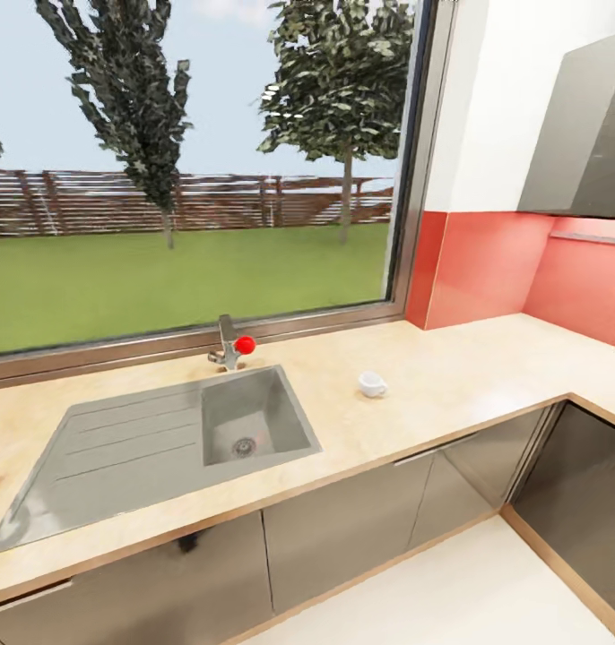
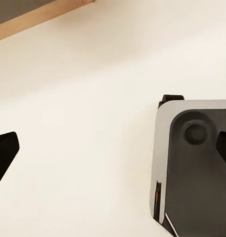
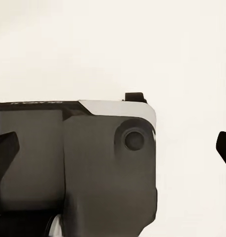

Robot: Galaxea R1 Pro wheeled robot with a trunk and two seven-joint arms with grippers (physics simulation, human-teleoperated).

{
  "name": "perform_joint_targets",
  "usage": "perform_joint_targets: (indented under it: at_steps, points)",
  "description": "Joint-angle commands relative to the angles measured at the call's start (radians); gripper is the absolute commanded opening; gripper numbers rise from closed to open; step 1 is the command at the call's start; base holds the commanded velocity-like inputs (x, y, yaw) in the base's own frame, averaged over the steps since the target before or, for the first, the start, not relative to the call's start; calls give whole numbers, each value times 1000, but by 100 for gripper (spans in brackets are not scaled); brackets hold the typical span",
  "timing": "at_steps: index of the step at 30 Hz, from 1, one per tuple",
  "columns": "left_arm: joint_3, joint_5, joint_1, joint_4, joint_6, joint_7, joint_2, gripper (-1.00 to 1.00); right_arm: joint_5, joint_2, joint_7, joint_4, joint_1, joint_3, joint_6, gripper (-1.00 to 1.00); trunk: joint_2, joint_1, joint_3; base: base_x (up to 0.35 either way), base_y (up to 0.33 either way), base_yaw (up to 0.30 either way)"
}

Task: Set up a coffee station on the kitchen countertop: keep the coffee maker on the countertop, move the bottle of coffee from the kitchen shelf to the counter next to the coffee maker, place a paper coffee filter on top of the coffee maker, put the saucer next to the coffee maker with the coffee cup on the saucer, and place the electric kettle next to the coffee maker.

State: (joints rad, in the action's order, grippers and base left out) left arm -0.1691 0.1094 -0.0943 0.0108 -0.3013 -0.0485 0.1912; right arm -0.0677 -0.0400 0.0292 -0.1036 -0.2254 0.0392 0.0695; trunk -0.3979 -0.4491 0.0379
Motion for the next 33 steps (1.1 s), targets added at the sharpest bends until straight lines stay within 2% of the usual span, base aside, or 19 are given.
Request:
perform_joint_targets:
  at_steps: [1,16,33]
  points:
    - [-9,10,-1,1,-4,-2,1,100,-7,0,3,-2,0,5,6,100,-2,-1,1,177,-236,-93]
    - [-9,10,-1,1,-4,-2,-2,100,-1,0,5,-2,0,8,9,100,-2,-1,-22,56,-277,35]
    - [-10,9,-1,-1,-4,-2,-3,100,0,0,7,-3,0,8,9,100,-2,-1,-39,0,-292,214]
